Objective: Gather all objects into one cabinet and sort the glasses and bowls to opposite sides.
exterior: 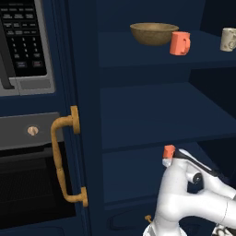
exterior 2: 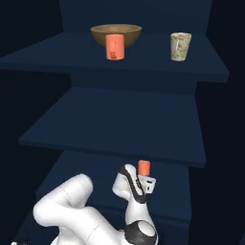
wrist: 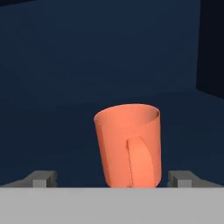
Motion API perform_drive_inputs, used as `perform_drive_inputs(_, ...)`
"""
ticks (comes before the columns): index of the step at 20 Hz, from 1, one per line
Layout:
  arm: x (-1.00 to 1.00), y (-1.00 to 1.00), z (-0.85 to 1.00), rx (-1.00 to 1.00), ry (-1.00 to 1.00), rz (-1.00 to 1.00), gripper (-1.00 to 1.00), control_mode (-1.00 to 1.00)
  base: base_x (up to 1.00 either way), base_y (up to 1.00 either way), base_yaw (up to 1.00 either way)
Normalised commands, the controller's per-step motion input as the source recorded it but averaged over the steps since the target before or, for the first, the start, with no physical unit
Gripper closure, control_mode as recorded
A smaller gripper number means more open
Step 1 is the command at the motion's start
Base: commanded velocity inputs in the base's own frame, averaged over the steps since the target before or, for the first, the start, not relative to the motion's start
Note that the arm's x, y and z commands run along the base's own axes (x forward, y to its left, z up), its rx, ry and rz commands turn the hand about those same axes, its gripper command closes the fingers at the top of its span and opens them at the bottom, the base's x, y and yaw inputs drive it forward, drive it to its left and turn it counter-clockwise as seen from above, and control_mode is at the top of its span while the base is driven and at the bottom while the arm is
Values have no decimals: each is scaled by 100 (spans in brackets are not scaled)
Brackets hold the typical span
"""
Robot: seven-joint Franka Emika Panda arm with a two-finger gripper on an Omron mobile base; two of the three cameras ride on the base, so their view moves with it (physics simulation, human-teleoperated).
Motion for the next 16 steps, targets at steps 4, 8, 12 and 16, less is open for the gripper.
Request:
perform_drive_inputs(4,40,-6,-61,-5,-10,0,-100,-100,0,0,0)
perform_drive_inputs(8,43,-25,-53,-1,-4,0,-100,-100,0,0,0)
perform_drive_inputs(12,51,-19,-50,0,-1,0,-100,-100,0,0,0)
perform_drive_inputs(16,49,-1,-64,0,-3,0,-100,-100,0,0,0)
